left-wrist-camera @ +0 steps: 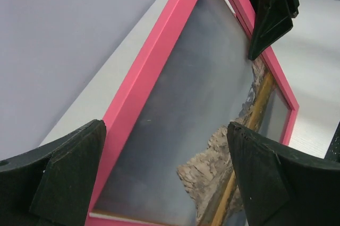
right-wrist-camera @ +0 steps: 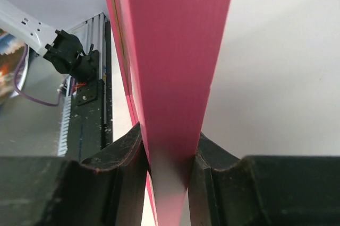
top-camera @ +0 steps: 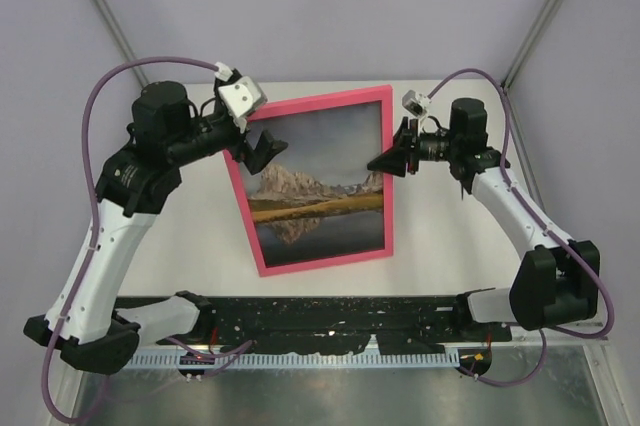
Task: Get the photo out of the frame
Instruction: Turn over the photo frame at the center of the board.
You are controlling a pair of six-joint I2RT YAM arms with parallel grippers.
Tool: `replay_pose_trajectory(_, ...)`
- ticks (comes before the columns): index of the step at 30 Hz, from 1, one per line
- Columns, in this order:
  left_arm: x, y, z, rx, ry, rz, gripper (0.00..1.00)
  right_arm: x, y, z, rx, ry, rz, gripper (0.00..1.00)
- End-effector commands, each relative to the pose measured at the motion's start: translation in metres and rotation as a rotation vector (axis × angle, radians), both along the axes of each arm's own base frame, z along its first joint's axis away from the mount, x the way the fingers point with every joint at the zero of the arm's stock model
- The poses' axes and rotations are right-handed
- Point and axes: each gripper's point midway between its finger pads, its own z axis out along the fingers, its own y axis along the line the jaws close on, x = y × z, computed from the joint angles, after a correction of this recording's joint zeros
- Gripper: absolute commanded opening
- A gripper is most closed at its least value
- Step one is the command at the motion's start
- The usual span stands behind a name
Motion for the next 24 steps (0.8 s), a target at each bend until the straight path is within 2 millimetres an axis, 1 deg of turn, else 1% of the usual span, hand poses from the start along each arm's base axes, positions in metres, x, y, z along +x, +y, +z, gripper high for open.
replay_pose_trajectory(1, -0.01, 0.015, 0.016, -0.084, -0.026, 0.014, 1.0, 0.015, -0.004, 0.014, -0.007, 0.029, -0.077, 0.08)
replay_pose_trajectory(5, -0.007, 0.027, 0.012, -0.1, -0.017, 0.04, 1.0, 0.03, -0.005, 0.006, -0.027, 0.056, -0.127, 0.08)
replay_pose_trajectory(7, -0.004, 0.031, 0.008, -0.11, -0.009, 0.061, 1.0, 0.037, -0.006, 0.0, -0.031, 0.1, -0.152, 0.08)
replay_pose_trajectory(10, -0.004, 0.036, 0.003, -0.118, 0.004, 0.067, 1.0, 0.056, -0.008, -0.013, -0.051, 0.166, -0.189, 0.08)
replay_pose_trajectory(12, -0.002, 0.038, -0.001, -0.116, 0.004, 0.075, 1.0, 0.068, -0.011, -0.024, -0.067, 0.216, -0.212, 0.08)
replay_pose_trajectory(13, -0.001, 0.039, -0.005, -0.115, 0.01, 0.079, 1.0, 0.075, -0.013, -0.035, -0.077, 0.25, -0.227, 0.08)
replay_pose_trajectory(14, 0.0, 0.039, -0.008, -0.116, 0.017, 0.082, 1.0, 0.081, -0.014, -0.034, -0.081, 0.248, -0.236, 0.08)
replay_pose_trajectory(15, 0.001, 0.04, -0.012, -0.116, 0.028, 0.082, 1.0, 0.087, -0.017, -0.047, -0.096, 0.28, -0.247, 0.08)
replay_pose_trajectory(16, 0.002, 0.04, -0.015, -0.114, 0.036, 0.081, 1.0, 0.092, -0.018, -0.046, -0.098, 0.279, -0.254, 0.08)
replay_pose_trajectory(17, 0.002, 0.04, -0.019, -0.111, 0.044, 0.08, 1.0, 0.1, -0.021, -0.055, -0.113, 0.3, -0.268, 0.08)
replay_pose_trajectory(18, 0.002, 0.04, -0.021, -0.107, 0.043, 0.081, 1.0, 0.105, -0.022, -0.057, -0.12, 0.301, -0.276, 0.08)
replay_pose_trajectory(19, 0.004, 0.041, -0.024, -0.104, 0.043, 0.085, 1.0, 0.111, -0.025, -0.067, -0.133, 0.324, -0.292, 0.08)
replay_pose_trajectory(20, 0.005, 0.042, -0.027, -0.105, 0.046, 0.088, 1.0, 0.118, -0.028, -0.07, -0.144, 0.33, -0.313, 0.08)
replay_pose_trajectory(21, 0.006, 0.042, -0.03, -0.104, 0.055, 0.089, 1.0, 0.125, -0.03, -0.084, -0.163, 0.337, -0.317, 0.08)
replay_pose_trajectory(22, 0.006, 0.043, -0.033, -0.102, 0.064, 0.09, 1.0, 0.131, -0.034, -0.086, -0.18, 0.346, -0.336, 0.08)
replay_pose_trajectory(23, 0.007, 0.043, -0.036, -0.101, 0.071, 0.087, 1.0, 0.137, -0.036, -0.1, -0.197, 0.368, -0.342, 0.08)
replay_pose_trajectory(24, 0.007, 0.043, -0.039, -0.099, 0.075, 0.087, 1.0, 0.142, -0.037, -0.1, -0.21, 0.37, -0.355, 0.08)
